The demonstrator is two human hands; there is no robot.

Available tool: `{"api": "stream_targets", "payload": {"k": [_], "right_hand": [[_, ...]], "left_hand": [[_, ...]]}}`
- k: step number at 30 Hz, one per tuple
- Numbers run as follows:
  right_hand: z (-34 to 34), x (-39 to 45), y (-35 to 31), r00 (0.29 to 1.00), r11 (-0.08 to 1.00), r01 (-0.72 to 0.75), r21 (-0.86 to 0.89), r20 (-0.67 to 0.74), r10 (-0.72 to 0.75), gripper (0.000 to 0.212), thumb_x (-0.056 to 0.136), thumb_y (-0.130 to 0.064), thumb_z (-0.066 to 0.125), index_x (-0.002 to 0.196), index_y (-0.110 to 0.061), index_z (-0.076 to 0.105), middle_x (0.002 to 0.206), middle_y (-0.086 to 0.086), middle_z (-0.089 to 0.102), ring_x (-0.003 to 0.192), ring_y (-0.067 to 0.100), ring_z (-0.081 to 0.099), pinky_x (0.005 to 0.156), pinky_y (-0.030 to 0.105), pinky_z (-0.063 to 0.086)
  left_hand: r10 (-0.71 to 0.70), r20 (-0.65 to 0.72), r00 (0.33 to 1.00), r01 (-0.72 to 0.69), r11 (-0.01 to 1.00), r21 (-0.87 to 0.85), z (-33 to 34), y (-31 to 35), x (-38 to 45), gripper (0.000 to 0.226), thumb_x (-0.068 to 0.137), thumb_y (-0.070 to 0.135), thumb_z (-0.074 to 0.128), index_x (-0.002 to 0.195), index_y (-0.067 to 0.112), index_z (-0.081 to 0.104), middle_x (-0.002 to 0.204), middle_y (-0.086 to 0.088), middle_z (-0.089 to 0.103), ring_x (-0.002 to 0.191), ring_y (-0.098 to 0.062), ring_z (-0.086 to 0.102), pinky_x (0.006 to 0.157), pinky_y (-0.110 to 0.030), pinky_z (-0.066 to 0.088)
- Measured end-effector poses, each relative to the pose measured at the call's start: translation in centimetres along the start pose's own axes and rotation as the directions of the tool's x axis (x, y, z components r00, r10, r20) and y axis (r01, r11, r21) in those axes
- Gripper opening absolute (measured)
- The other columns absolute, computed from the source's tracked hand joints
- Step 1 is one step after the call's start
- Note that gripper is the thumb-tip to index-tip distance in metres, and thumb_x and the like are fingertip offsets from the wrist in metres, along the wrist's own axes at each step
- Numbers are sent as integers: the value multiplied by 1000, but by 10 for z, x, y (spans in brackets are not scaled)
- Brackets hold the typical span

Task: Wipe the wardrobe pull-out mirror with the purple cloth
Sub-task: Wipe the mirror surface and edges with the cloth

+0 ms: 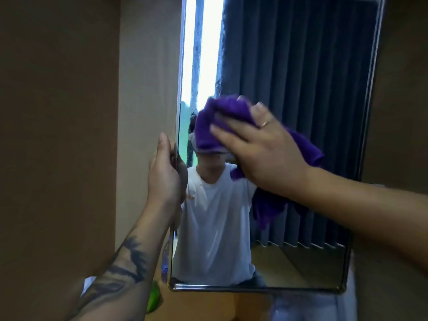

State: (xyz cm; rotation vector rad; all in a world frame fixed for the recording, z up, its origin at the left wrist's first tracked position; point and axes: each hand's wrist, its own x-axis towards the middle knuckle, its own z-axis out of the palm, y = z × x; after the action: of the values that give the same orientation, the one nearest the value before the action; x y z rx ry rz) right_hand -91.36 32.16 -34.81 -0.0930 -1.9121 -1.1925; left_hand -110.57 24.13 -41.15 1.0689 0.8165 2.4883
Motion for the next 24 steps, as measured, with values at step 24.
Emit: {"api": "stream_targets", "payload": {"k": [24], "right_hand": [[-36, -40, 49, 880, 921, 384, 64, 277, -386, 74, 86, -17, 79, 154, -18, 48, 158, 9, 47, 152, 44, 29, 120, 65, 29]], "left_hand": [[107, 43, 993, -108, 994, 34, -4, -8, 7, 52, 77, 81, 66, 74, 31, 79, 75, 18, 70, 76, 3, 66, 73, -20, 50]]}}
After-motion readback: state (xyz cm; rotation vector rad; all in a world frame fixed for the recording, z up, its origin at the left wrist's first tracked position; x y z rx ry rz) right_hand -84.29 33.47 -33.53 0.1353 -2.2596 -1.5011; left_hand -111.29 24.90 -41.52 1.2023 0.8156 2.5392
